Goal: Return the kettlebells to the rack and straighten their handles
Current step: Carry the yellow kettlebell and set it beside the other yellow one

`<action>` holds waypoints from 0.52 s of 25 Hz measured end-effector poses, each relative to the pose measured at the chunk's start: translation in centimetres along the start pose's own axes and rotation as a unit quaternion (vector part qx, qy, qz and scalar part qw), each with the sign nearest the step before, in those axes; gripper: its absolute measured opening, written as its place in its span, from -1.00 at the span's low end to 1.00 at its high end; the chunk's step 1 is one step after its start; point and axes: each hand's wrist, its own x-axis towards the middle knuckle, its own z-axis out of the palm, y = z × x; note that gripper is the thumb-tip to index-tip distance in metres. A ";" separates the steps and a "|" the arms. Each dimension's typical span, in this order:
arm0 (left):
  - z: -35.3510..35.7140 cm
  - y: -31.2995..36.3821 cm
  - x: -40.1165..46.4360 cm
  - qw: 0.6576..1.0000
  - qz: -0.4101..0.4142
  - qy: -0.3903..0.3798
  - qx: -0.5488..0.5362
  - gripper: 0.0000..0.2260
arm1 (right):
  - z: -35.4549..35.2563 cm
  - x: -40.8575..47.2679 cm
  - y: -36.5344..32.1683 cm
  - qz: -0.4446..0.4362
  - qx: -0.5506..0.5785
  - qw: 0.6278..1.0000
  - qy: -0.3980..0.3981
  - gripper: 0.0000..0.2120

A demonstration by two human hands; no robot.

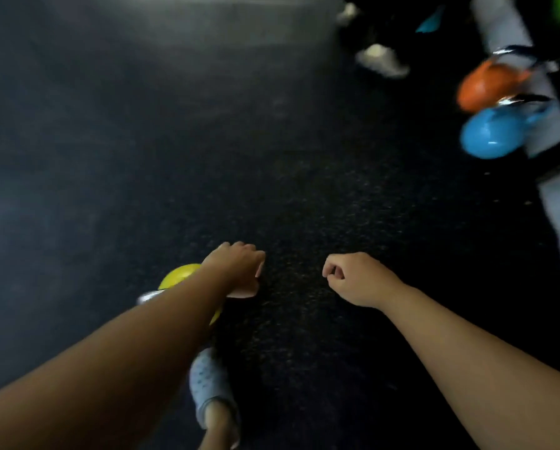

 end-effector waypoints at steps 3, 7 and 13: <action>4.4 -11.4 -3.8 0.994 -0.085 -0.013 -0.064 -0.83 | 5.0 7.0 -9.7 -0.036 -0.013 0.997 -0.063 -0.87; 11.7 -21.6 -7.1 0.973 -0.176 -0.027 -0.150 -0.80 | 12.8 14.4 -17.9 -0.079 -0.049 0.991 -0.095 -0.88; 20.3 -25.9 -4.6 0.959 -0.196 0.006 -0.203 -0.51 | 22.8 22.5 -20.7 -0.108 -0.188 0.970 -0.113 -0.66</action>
